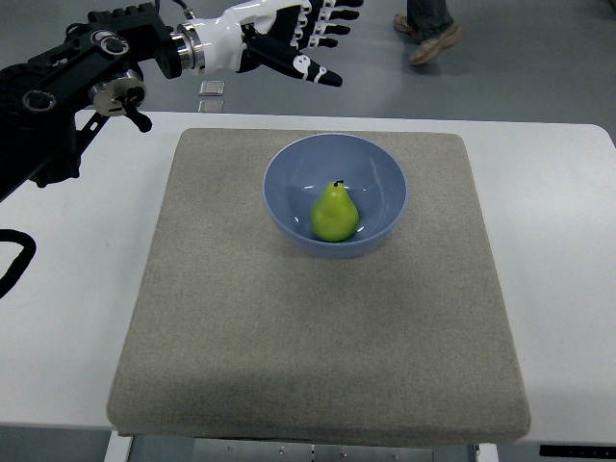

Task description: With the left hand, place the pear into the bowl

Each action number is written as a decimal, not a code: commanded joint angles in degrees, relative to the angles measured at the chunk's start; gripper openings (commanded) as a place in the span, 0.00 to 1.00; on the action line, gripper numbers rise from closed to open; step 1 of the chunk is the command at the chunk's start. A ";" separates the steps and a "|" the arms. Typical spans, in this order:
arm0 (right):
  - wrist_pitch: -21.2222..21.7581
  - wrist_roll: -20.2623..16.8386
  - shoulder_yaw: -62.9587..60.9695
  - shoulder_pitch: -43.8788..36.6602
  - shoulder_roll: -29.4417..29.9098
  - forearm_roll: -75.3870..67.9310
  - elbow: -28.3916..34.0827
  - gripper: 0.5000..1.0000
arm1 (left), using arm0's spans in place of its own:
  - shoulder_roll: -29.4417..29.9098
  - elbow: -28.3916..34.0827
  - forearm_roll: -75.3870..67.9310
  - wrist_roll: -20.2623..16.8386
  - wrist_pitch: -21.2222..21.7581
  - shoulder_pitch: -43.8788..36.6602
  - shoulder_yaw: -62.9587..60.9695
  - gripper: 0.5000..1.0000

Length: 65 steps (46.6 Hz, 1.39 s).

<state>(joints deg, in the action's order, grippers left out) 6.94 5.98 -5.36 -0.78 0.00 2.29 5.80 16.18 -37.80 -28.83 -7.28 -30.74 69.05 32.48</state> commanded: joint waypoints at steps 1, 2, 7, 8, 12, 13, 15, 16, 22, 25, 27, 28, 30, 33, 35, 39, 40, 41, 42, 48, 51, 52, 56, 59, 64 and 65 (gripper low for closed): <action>0.00 -0.01 0.00 -0.01 0.00 0.00 0.00 0.85 | 0.08 1.59 7.98 -0.37 -0.03 -1.02 0.22 0.99; 0.00 -0.01 0.00 -0.01 0.00 0.00 0.00 0.85 | 0.16 2.02 9.57 -0.37 -0.03 -1.37 0.22 0.99; 0.00 -0.01 0.00 -0.01 0.00 0.00 0.00 0.85 | 0.60 5.01 14.94 -0.37 -0.03 -2.51 -0.13 0.99; 0.00 -0.01 0.00 -0.01 0.00 0.00 0.00 0.85 | 0.60 5.54 15.29 -0.37 -0.03 -2.60 -0.13 0.99; 0.00 -0.01 0.00 -0.01 0.00 0.00 0.00 0.85 | 0.78 7.56 15.65 -0.37 -0.20 -3.30 0.30 0.99; 0.00 -0.01 0.00 -0.01 0.00 0.00 0.00 0.85 | 1.04 7.91 15.73 -0.37 -0.38 -3.57 0.39 0.99; 0.00 -0.01 0.00 -0.01 0.00 0.00 0.00 0.85 | 1.83 8.44 15.91 -0.37 -0.47 -4.35 0.74 0.99; 0.00 -0.01 0.00 -0.01 0.00 0.00 0.00 0.85 | 2.18 8.44 16.00 -0.37 -0.55 -4.79 1.18 0.99; 0.00 -0.01 0.00 -0.01 0.00 0.00 0.00 0.85 | 2.45 8.36 19.07 -0.28 -0.82 -8.48 5.39 0.99; 0.00 -0.01 0.00 -0.01 0.00 0.00 0.00 0.85 | 2.45 7.92 21.96 -0.28 -0.82 -10.07 8.29 0.99; 0.00 -0.01 0.00 -0.01 0.00 0.00 0.00 0.85 | 2.36 7.57 23.72 -0.11 -0.82 -11.21 9.35 0.99; 0.00 -0.01 0.00 -0.01 0.00 0.00 0.00 0.85 | 2.36 7.30 24.43 -0.11 -0.73 -11.56 9.53 0.99; 0.00 -0.01 0.00 -0.01 0.00 0.00 0.00 0.85 | 2.28 7.13 25.40 -0.11 -0.55 -11.92 9.53 0.99; 0.00 -0.01 0.00 -0.01 0.00 0.00 0.00 0.85 | 2.36 6.86 25.58 -0.11 -0.38 -12.09 9.71 0.99; 0.00 -0.01 0.00 -0.01 0.00 0.00 0.00 0.85 | 2.36 6.86 25.67 -0.11 -0.20 -12.36 9.88 0.99; 0.00 -0.01 0.00 -0.01 0.00 0.00 0.00 0.85 | 2.45 7.04 25.67 0.07 -0.29 -12.53 9.89 0.99; 0.00 -0.01 0.00 -0.01 0.00 0.00 0.00 0.85 | 2.45 7.04 25.67 0.07 -0.29 -12.71 9.89 0.99; 0.00 -0.01 0.00 -0.01 0.00 0.00 0.00 0.85 | 2.45 6.95 25.67 0.16 -0.29 -12.80 9.97 0.99; 0.00 -0.01 0.00 -0.01 0.00 0.09 0.00 0.85 | 2.45 7.04 25.67 0.16 -0.20 -12.80 9.97 0.99; 0.00 -0.01 0.00 -0.01 0.00 0.00 0.00 0.85 | 2.36 7.04 27.59 0.68 0.15 -12.80 10.41 0.99; 0.00 -0.01 0.00 -0.01 0.00 0.00 0.00 0.85 | 2.45 7.04 29.96 1.21 0.76 -12.71 10.33 0.99; 0.00 -0.01 0.00 -0.01 0.00 0.00 0.00 0.85 | 2.45 7.04 30.58 1.56 0.94 -12.71 10.32 0.99; 0.00 -0.01 0.00 -0.01 0.00 0.00 0.00 0.85 | 2.45 7.13 32.08 3.93 1.55 -12.62 10.15 0.99; 0.00 -0.01 0.00 -0.01 0.00 0.00 0.00 0.85 | 2.45 7.21 32.08 5.78 2.26 -12.62 10.24 0.99; 0.00 -0.01 0.00 -0.01 0.00 0.00 0.00 0.85 | 2.45 7.39 32.17 7.54 2.52 -12.71 10.41 0.99; 0.00 -0.01 0.00 -0.01 0.00 0.00 0.00 0.85 | 2.54 7.39 32.17 7.63 2.44 -12.80 10.41 0.99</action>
<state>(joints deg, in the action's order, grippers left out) 6.94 5.97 -5.36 -0.79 0.00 2.29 5.80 18.63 -30.47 3.29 -0.24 -28.24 56.40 42.79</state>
